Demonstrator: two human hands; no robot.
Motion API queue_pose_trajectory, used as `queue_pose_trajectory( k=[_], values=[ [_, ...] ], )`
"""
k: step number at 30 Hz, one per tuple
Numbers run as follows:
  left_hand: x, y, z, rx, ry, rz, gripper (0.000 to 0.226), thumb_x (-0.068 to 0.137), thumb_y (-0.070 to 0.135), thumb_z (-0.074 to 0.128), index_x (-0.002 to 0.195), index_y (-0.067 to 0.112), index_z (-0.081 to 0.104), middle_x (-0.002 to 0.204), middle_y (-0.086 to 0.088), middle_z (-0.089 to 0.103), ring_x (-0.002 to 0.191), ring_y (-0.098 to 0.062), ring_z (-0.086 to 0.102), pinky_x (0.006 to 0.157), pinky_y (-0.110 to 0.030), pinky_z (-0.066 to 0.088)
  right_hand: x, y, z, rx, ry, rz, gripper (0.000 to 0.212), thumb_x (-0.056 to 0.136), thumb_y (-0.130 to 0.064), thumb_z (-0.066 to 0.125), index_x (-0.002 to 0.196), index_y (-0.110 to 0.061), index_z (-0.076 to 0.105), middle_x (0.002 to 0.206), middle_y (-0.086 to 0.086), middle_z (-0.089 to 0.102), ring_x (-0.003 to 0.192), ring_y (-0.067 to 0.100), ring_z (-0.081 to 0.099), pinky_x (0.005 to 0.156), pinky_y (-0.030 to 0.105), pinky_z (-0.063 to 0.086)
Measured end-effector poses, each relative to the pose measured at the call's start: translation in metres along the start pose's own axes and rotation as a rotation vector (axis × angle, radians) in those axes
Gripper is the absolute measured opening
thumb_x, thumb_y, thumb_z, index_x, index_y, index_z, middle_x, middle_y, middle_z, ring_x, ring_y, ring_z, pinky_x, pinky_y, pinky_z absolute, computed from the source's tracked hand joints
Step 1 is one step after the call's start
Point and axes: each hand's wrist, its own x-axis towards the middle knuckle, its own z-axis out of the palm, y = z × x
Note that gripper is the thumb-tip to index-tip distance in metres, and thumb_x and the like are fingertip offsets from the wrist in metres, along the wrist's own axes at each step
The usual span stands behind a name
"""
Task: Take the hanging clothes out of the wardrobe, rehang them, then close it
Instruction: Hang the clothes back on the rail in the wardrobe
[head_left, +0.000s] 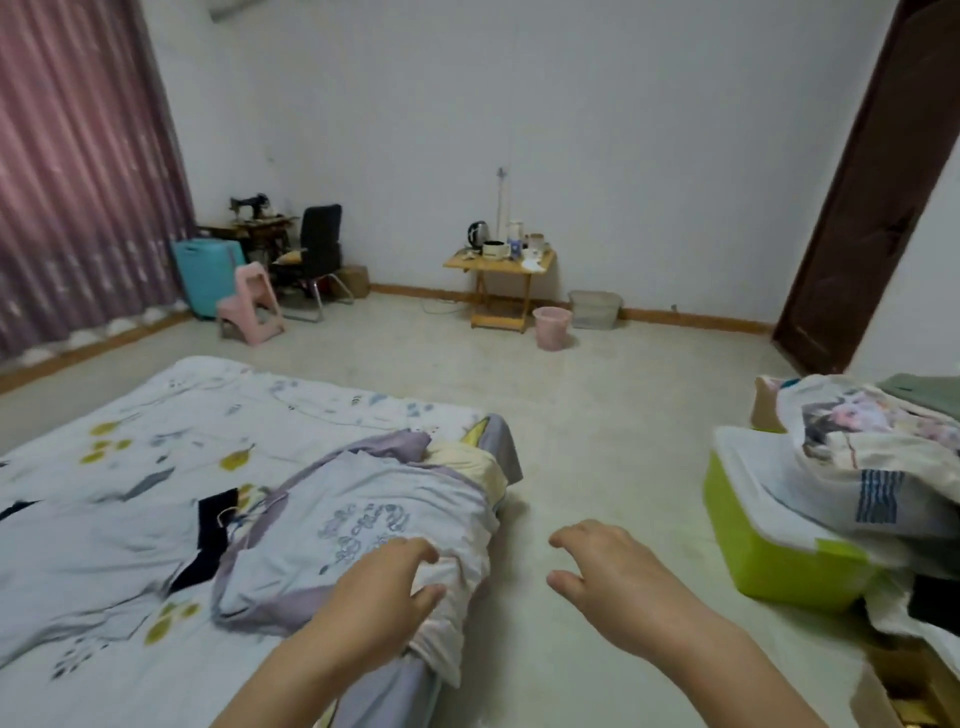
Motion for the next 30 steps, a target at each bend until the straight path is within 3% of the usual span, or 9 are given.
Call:
queue_pose_trajectory(
  k=[8,16,22,27,30],
  values=[
    [0.035,-0.064,-0.019,-0.084,0.071,-0.321,0.036,0.096,0.036,0.045,0.13,0.026,0.043,0.137,0.007,0.044,0.124,-0.01,0.045,0.1,-0.024,0.035,0.123,-0.039,0.001,-0.043,-0.072,-0.268,0.038,0.095,-0.038,0.044,0.129,-0.023,0.048,0.134,0.003,0.047,0.125,0.022,0.041,0.097,0.029,0.037],
    [0.05,-0.117,-0.018,-0.175,0.13,-0.588,0.032,0.095,0.034,0.044,0.126,0.024,0.048,0.13,0.006,0.05,0.118,-0.012,0.048,0.095,-0.025,0.039,0.222,-0.077,0.025,-0.116,-0.148,-0.478,0.039,0.095,-0.042,0.043,0.13,-0.024,0.046,0.135,-0.001,0.047,0.127,0.02,0.04,0.1,0.03,0.036],
    [0.063,-0.172,-0.024,-0.254,0.119,-0.726,0.022,0.097,0.033,0.043,0.116,0.025,0.049,0.127,0.005,0.051,0.11,-0.011,0.05,0.088,-0.022,0.039,0.289,-0.123,0.058,-0.127,-0.204,-0.596,0.038,0.094,-0.04,0.046,0.127,-0.023,0.05,0.129,0.001,0.051,0.122,0.021,0.044,0.098,0.031,0.037],
    [0.091,-0.236,-0.034,-0.291,0.1,-0.789,0.022,0.098,0.03,0.04,0.119,0.024,0.047,0.125,0.002,0.049,0.117,-0.014,0.05,0.086,-0.022,0.038,0.35,-0.168,0.084,-0.145,-0.214,-0.616,0.037,0.095,-0.037,0.044,0.128,-0.019,0.049,0.128,0.003,0.051,0.122,0.023,0.043,0.099,0.034,0.038],
    [0.113,-0.277,-0.035,-0.315,0.112,-0.811,0.036,0.098,0.032,0.041,0.132,0.022,0.042,0.134,0.005,0.046,0.12,-0.011,0.047,0.094,-0.021,0.037,0.385,-0.193,0.102,-0.15,-0.205,-0.633,0.037,0.097,-0.034,0.041,0.132,-0.019,0.044,0.133,0.002,0.046,0.125,0.022,0.038,0.101,0.033,0.036]
  ],
)
